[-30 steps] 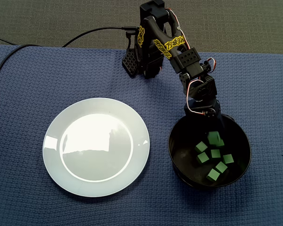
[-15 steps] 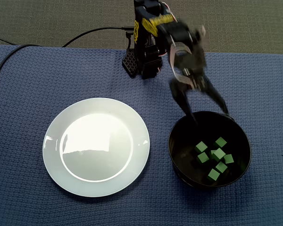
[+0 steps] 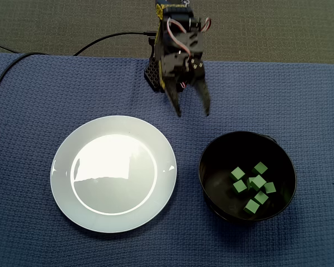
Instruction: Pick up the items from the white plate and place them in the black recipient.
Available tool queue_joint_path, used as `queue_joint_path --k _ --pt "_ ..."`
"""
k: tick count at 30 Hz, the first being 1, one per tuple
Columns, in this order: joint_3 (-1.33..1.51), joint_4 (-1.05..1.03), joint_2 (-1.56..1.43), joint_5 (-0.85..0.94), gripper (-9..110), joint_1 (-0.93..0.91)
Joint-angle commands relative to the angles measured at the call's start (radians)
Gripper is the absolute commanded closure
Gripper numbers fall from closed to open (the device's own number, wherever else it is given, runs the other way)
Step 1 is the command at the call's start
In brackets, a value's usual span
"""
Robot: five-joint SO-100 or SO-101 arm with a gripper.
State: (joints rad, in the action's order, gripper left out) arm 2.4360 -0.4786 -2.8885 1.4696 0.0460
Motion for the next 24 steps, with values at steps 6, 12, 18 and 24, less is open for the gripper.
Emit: queue_joint_path --k 6,12,18,24 --pt "0.469 0.032 -0.242 -0.014 91 -0.044" --pt "0.560 -0.293 -0.287 -0.038 93 -0.012" --pt "0.560 -0.733 -0.287 0.051 101 0.012" --pt "0.560 -1.054 -0.287 0.035 97 0.011"
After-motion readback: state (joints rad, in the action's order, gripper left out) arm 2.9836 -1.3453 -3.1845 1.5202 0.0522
